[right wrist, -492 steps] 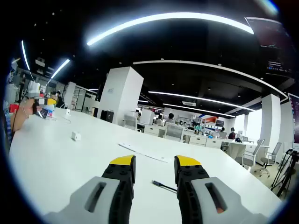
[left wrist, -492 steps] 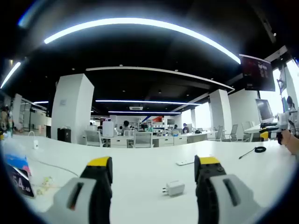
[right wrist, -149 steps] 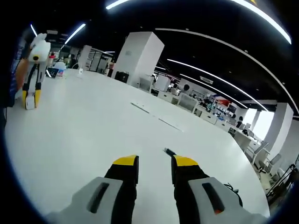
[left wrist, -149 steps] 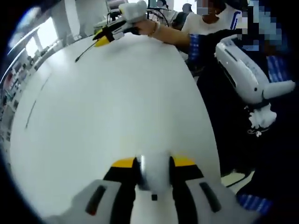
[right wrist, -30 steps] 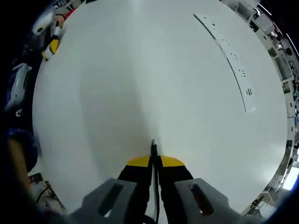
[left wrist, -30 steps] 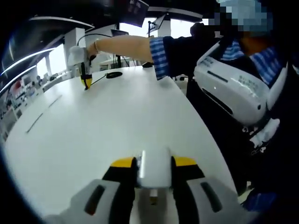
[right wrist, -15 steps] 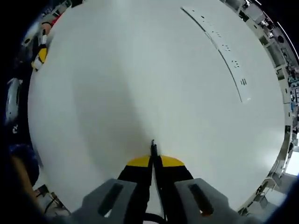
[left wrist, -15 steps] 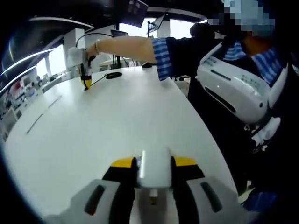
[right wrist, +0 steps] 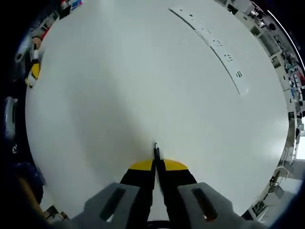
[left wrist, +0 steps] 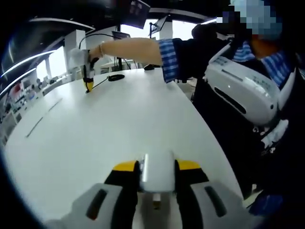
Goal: Plug the desk Type‑C cable into the charger adapter.
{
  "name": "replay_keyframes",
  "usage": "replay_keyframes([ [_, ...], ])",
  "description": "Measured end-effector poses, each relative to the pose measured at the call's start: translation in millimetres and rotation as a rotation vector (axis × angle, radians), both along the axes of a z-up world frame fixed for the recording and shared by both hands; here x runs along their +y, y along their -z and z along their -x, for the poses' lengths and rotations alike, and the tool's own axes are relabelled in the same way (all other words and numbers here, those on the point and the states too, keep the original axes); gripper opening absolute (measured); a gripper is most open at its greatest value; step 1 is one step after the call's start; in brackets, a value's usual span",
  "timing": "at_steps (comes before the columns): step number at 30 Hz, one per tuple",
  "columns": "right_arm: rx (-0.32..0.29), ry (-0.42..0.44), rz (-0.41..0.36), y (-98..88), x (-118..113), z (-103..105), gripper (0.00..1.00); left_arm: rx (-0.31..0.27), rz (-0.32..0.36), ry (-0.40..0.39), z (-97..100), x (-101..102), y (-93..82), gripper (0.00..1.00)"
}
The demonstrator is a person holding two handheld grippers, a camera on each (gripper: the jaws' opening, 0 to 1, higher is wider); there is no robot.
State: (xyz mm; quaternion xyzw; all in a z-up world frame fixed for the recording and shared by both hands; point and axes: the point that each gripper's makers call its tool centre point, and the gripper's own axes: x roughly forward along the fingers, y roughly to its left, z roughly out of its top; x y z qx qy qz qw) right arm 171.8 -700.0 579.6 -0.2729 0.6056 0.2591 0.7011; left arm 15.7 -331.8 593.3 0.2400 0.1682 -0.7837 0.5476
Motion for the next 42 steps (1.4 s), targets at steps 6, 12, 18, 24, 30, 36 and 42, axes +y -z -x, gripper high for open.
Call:
replay_keyframes([
  [6,-0.045,-0.008,-0.057,-6.7,5.8,7.8,0.05,-0.001,-0.001,0.001,0.1,0.3,-0.2,0.29],
  [12,-0.095,-0.037,-0.092,-14.1,17.0,23.9,0.05,-0.001,0.0,0.0,0.9,0.7,0.2,0.29],
  [18,-0.144,-0.094,-0.133,-18.8,34.0,42.5,0.05,0.002,0.004,0.001,0.0,0.4,-0.1,0.29],
  [24,-0.189,-0.158,-0.19,-24.0,55.2,64.2,0.05,0.013,0.014,-0.014,-4.3,-2.8,-1.6,0.29],
  [30,-0.214,-0.193,-0.211,-23.7,67.4,86.0,0.05,0.02,0.022,-0.031,-6.5,-6.3,-2.2,0.29],
  [36,-0.234,-0.232,-0.247,-22.5,82.5,105.6,0.05,0.019,0.027,-0.044,-6.6,-10.3,-1.9,0.29],
  [42,-0.256,-0.304,-0.299,-29.0,110.1,127.7,0.05,0.027,0.034,-0.058,-8.1,-13.2,-1.5,0.29],
])
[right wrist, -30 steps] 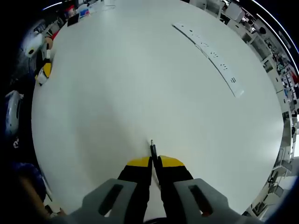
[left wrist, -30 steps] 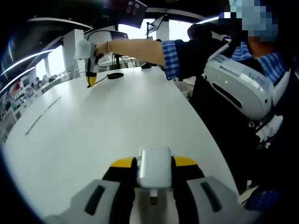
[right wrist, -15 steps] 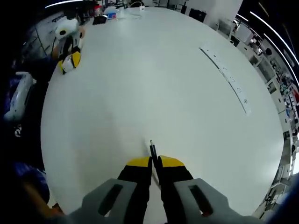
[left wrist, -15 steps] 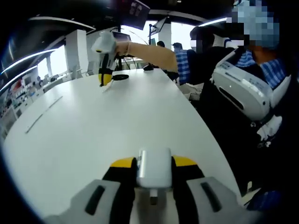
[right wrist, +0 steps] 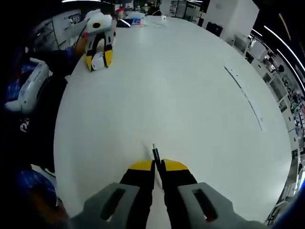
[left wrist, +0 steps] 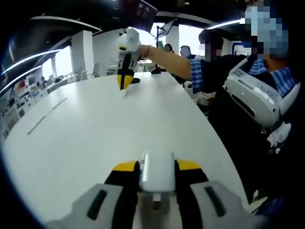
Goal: Plug the desk Type‑C cable into the charger adapter.
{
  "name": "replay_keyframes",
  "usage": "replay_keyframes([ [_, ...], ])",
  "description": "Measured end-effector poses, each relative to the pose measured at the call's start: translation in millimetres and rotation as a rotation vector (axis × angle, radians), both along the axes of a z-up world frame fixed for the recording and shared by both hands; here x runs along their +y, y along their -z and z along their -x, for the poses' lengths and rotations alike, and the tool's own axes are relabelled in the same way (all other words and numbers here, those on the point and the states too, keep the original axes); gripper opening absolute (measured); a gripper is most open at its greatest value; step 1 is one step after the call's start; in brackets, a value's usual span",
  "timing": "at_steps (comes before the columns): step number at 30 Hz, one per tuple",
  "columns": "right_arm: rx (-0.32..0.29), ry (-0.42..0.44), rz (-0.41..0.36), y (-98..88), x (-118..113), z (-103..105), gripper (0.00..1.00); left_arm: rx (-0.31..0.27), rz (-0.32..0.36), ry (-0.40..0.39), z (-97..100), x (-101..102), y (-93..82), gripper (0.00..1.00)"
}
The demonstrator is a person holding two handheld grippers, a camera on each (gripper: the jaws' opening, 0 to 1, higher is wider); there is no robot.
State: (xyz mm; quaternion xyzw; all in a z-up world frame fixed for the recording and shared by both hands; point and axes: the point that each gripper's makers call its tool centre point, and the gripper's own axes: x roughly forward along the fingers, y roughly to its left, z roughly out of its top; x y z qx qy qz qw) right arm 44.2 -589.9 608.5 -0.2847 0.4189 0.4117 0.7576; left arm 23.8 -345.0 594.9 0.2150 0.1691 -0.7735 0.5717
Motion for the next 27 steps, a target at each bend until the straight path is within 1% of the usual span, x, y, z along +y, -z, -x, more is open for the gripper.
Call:
replay_keyframes([
  [3,-0.008,-0.029,-0.025,-3.7,11.7,7.6,0.05,-0.001,0.003,-0.005,-0.4,-2.1,0.2,0.29],
  [4,-0.014,-0.069,-0.025,-3.6,17.0,11.0,0.05,-0.001,0.004,-0.006,-0.4,-2.8,0.2,0.29],
  [5,-0.015,-0.09,-0.026,-3.0,21.3,14.7,0.05,-0.001,0.006,-0.007,0.3,-3.9,0.5,0.29],
  [11,-0.016,-0.154,-0.061,-1.3,45.2,24.6,0.05,-0.008,0.008,-0.007,4.6,-9.2,1.7,0.29],
  [13,-0.009,-0.201,-0.086,-1.4,58.7,30.7,0.04,-0.006,0.013,-0.006,6.2,-11.4,1.9,0.29],
  [14,-0.009,-0.211,-0.095,-1.4,63.5,32.5,0.04,-0.006,0.015,-0.005,6.6,-12.2,1.9,0.29],
  [15,-0.003,-0.242,-0.112,-0.5,73.6,37.1,0.04,-0.004,0.017,-0.004,6.9,-13.0,1.9,0.29],
  [17,-0.002,-0.293,-0.119,1.7,86.4,43.1,0.04,-0.002,0.026,-0.002,8.8,-16.7,1.9,0.29],
  [19,0.007,-0.317,-0.126,3.9,96.1,47.6,0.04,0.0,0.032,0.0,10.6,-19.2,2.0,0.29],
  [21,0.004,-0.331,-0.126,5.3,103.6,47.9,0.04,0.001,0.037,0.0,11.3,-21.0,1.9,0.29],
  [23,0.007,-0.365,-0.125,6.7,113.8,50.8,0.04,0.003,0.044,-0.002,11.6,-23.3,1.6,0.29],
  [27,0.009,-0.395,-0.144,7.8,129.7,53.9,0.04,0.003,0.053,-0.006,12.4,-27.3,1.3,0.29],
])
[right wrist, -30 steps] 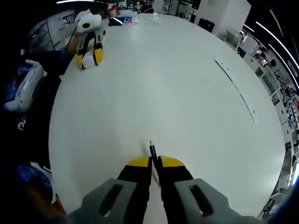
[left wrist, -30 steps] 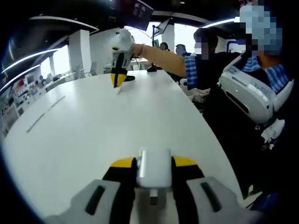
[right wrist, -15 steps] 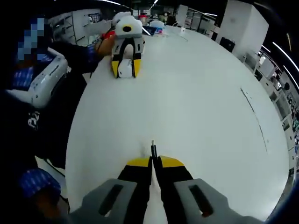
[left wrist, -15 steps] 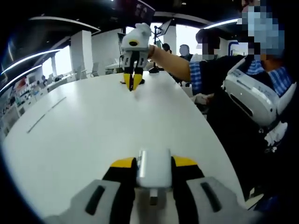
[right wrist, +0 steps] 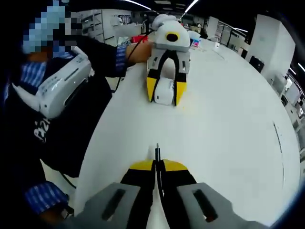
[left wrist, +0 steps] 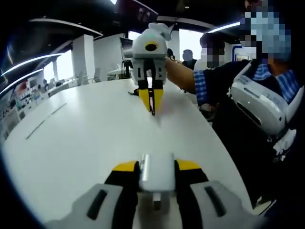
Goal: Plug the desk Type‑C cable into the charger adapter.
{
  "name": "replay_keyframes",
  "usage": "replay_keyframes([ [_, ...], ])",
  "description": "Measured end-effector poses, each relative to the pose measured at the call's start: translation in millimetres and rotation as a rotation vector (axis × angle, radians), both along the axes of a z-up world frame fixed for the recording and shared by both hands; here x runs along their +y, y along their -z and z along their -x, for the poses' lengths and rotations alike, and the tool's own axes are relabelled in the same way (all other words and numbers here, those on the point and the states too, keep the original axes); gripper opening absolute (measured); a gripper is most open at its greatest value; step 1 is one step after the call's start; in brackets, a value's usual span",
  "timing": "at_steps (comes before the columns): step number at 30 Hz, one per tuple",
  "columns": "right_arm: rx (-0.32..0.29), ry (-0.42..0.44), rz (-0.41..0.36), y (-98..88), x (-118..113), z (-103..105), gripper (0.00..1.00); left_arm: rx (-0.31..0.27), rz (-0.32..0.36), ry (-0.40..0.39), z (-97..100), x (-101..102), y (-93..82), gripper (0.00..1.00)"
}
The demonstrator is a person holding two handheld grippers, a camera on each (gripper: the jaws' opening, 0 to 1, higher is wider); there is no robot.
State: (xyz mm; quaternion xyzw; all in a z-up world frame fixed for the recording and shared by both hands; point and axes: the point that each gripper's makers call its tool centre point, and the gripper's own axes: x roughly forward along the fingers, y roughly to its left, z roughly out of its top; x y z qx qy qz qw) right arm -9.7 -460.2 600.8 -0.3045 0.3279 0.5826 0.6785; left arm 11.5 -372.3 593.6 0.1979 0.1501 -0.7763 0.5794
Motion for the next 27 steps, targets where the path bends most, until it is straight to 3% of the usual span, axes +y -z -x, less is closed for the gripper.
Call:
replay_keyframes([
  [13,-0.029,-0.062,-0.087,5.7,39.9,2.5,0.04,-0.012,0.039,0.003,4.0,-13.1,-2.3,0.29],
  [24,-0.065,0.01,-0.204,6.2,46.0,-8.9,0.04,-0.001,0.081,-0.022,-0.9,-23.0,-5.5,0.29],
  [27,-0.051,0.025,-0.238,5.7,44.9,-8.9,0.04,-0.002,0.097,-0.032,-3.6,-25.4,-6.1,0.29],
])
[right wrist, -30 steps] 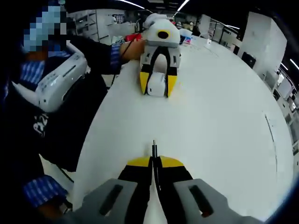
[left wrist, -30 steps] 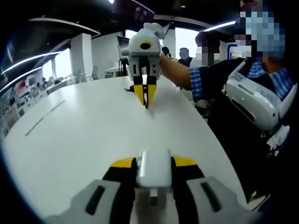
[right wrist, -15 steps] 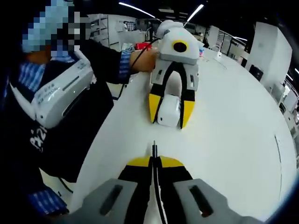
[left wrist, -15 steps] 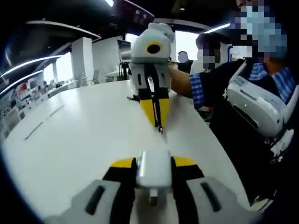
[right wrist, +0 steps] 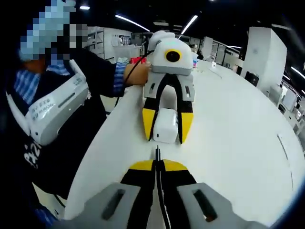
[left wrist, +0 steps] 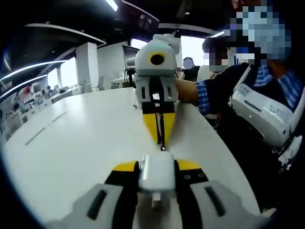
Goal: Plug the desk Type‑C cable into the charger adapter.
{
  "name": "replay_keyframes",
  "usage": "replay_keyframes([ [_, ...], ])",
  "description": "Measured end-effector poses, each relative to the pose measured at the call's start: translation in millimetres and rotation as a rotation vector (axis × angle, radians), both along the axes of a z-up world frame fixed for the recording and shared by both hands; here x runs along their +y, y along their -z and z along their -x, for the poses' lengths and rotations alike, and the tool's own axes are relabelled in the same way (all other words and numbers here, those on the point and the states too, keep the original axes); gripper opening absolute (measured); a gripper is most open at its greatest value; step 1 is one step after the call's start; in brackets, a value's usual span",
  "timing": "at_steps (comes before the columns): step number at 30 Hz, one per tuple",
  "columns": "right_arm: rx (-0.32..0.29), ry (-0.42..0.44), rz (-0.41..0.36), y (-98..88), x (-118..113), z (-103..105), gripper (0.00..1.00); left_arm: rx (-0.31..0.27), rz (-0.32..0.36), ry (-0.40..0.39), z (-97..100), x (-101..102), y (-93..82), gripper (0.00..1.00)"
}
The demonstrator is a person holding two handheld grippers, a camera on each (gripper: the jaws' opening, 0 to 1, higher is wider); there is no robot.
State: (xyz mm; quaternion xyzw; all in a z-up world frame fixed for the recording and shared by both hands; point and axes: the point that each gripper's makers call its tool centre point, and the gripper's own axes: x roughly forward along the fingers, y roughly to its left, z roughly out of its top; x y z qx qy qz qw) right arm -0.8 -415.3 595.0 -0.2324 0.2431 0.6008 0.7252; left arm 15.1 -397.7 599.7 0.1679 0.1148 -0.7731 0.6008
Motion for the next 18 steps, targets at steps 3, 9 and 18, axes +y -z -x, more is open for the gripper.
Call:
replay_keyframes([
  [3,-0.019,0.047,-0.013,0.1,-2.2,-9.3,0.04,-0.002,0.017,-0.019,-4.5,-2.7,-0.7,0.29],
  [9,-0.021,0.07,-0.065,-3.1,1.9,-14.5,0.04,-0.006,0.033,-0.033,-8.4,-5.3,-1.1,0.29],
  [18,-0.008,0.06,-0.075,-0.6,5.9,-13.7,0.04,0.005,0.037,-0.036,-9.6,-6.6,-1.6,0.29],
])
